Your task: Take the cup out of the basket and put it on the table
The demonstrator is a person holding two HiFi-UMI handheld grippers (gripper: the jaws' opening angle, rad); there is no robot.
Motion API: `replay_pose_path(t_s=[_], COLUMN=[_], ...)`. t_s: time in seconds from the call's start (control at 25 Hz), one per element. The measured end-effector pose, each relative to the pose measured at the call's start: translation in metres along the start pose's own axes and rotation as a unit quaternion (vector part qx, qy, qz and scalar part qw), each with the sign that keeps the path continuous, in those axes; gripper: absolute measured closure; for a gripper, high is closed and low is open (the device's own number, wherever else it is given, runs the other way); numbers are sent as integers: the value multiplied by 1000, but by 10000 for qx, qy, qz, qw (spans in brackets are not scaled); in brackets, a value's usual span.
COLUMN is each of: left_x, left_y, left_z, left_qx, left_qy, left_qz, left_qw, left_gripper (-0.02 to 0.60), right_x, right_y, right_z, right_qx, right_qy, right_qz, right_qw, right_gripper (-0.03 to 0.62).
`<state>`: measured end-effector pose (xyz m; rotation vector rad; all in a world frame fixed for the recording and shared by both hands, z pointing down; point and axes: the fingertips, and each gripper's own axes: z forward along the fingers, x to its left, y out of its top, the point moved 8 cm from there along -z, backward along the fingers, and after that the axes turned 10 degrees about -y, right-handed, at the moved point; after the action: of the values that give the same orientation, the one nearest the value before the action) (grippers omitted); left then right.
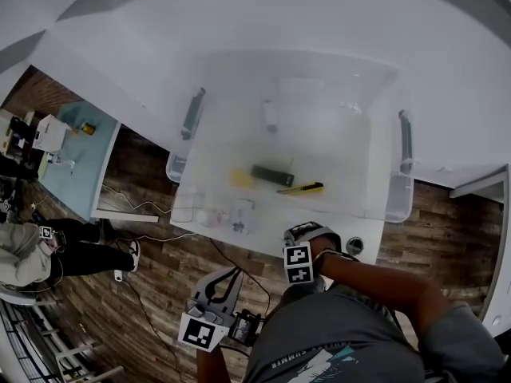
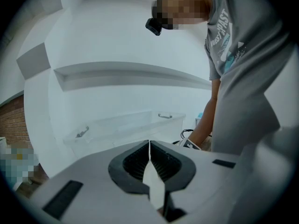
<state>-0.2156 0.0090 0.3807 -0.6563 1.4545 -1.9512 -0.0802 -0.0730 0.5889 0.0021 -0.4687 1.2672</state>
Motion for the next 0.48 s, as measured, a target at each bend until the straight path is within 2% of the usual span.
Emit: replay_pose_path(t_s=[0.24, 0.48], left_x=[-4, -8], left_y=[-4, -7], left_z=[-4, -4], left_qx=[-132, -219], left_qy=[13, -38], left_qz=[3, 66], left_qw=[9999, 9997], left_gripper=[566, 566], right_x=[2, 2], right_y=[0, 0], right_z=[-16, -17], right_qx=[-499, -585], right_qy=[-119, -164], right_qz=[-2, -10], right_qw=[9987, 9982], right_gripper=[491, 487])
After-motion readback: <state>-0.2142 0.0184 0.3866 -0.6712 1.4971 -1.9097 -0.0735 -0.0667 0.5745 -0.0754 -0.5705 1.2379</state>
